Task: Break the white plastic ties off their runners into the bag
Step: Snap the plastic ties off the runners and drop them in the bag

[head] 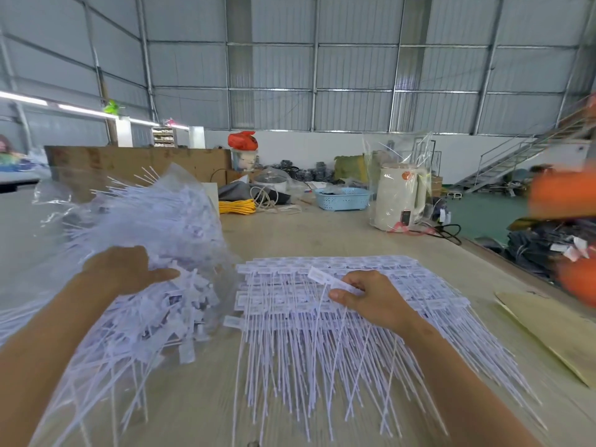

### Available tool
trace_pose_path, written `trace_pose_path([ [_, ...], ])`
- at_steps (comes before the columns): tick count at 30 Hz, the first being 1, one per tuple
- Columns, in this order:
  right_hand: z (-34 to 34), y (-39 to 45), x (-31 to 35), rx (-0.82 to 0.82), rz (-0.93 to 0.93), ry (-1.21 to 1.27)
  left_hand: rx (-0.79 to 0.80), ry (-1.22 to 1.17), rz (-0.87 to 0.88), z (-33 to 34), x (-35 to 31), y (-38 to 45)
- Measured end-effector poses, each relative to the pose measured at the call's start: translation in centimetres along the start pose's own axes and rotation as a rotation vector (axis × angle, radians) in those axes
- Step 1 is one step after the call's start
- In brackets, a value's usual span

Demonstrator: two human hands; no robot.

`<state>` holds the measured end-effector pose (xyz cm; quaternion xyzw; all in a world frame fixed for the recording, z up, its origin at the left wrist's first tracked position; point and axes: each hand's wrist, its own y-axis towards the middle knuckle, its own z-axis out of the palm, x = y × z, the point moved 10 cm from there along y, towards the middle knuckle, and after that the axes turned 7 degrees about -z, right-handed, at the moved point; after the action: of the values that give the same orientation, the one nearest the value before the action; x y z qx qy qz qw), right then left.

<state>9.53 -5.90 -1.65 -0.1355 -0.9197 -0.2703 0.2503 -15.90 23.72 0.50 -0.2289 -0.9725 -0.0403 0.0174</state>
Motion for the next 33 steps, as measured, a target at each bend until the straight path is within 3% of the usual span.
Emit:
trace_pose_path([
  [3,0.1,-0.1,0.1,-0.002,-0.001,0.001,-0.064,-0.007,-0.179,1.2,2.6,-0.4],
  [8,0.0,-0.1,0.2,-0.013,0.004,0.034,-0.004,0.125,-0.183,-0.6,0.0,-2.5],
  [10,0.0,-0.1,0.2,-0.016,0.007,0.049,-0.083,0.166,-0.124,-3.0,-3.5,-4.3],
  [12,-0.1,-0.2,0.3,-0.018,0.014,0.066,-0.266,0.123,-0.005,-5.7,-9.0,-6.9],
  [14,-0.2,-0.2,0.6,-0.019,0.001,0.071,-0.386,-0.160,0.192,-6.7,-15.2,-9.7],
  [15,-0.2,-0.2,1.0,-0.026,-0.018,0.074,-0.334,-0.405,0.287,-5.9,-17.9,-10.6],
  [16,-0.4,-0.2,1.4,-0.040,-0.043,0.078,-0.185,-0.669,0.348,-4.5,-20.4,-11.0],
  [18,-0.6,-0.2,1.9,-0.061,-0.077,0.083,0.184,-1.108,0.358,-1.0,-23.9,-11.4],
  [20,-0.4,-0.2,1.7,-0.041,-0.079,0.075,0.353,-1.373,0.324,1.4,-25.4,-11.1],
  [24,0.9,-0.4,0.9,0.061,-0.035,0.168,0.236,-1.458,0.370,2.4,-25.1,-10.2],
  [27,1.3,-0.3,1.0,0.095,-0.033,0.106,0.164,-1.414,0.383,2.1,-24.7,-10.2],
  [33,1.0,0.2,1.6,0.068,-0.099,-0.014,0.272,-1.470,0.319,2.9,-24.7,-9.6],
])
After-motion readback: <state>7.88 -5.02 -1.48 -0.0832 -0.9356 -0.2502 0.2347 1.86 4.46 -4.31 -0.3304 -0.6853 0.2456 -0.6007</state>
